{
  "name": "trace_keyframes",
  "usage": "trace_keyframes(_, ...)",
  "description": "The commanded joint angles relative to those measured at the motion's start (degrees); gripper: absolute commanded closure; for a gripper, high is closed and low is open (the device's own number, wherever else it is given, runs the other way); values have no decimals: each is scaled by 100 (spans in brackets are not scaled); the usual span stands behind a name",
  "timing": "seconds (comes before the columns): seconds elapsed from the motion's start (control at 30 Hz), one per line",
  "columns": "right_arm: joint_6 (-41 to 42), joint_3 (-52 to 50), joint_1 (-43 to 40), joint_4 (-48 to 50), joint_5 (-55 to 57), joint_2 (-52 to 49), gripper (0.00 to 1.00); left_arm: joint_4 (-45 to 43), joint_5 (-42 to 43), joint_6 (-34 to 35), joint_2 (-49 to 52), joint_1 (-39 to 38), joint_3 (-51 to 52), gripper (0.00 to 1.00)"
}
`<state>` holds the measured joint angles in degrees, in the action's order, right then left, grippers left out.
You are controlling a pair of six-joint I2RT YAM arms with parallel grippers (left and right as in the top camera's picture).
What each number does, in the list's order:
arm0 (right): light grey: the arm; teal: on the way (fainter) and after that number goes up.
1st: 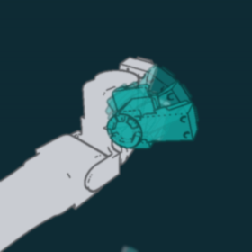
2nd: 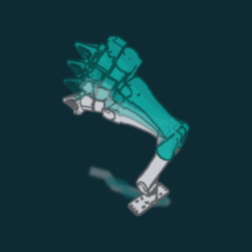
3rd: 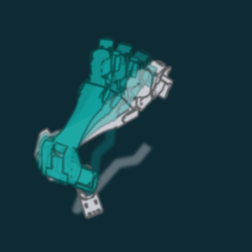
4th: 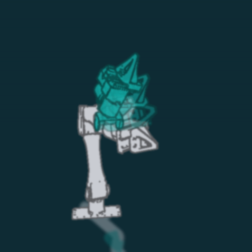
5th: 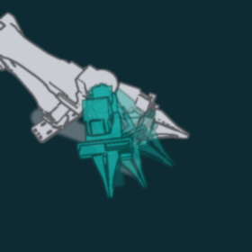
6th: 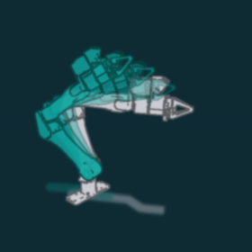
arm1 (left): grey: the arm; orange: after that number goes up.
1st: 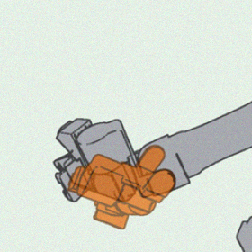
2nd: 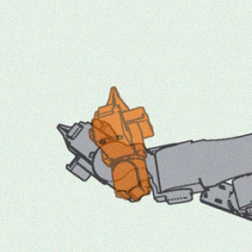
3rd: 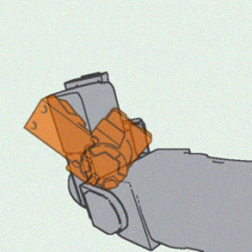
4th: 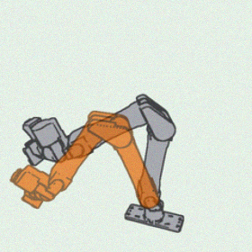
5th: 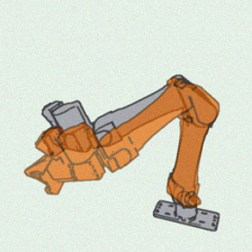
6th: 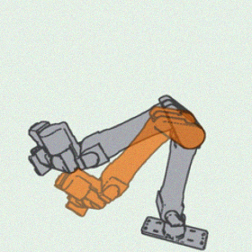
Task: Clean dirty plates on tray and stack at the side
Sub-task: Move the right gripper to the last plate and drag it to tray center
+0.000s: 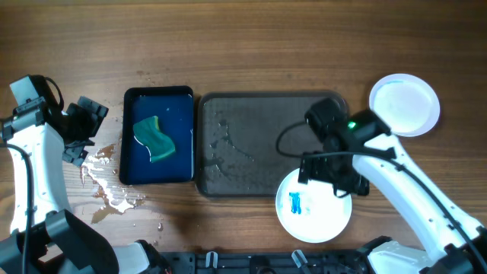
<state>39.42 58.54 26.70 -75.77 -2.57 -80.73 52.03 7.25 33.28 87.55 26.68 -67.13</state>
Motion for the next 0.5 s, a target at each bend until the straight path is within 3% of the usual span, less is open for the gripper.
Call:
trace_keyframes(0.0,566,-964,11,509,-389,114,0,-13,66,-111,66,-22,-37,0)
trace_keyframes(0.27,1515,-2111,-120,1340,-216,114,0,-11,66,-111,66,-22,-37,0)
trace_keyframes(0.47,1064,-2251,-868,1491,-240,114,0,-13,68,-114,66,-22,-37,0)
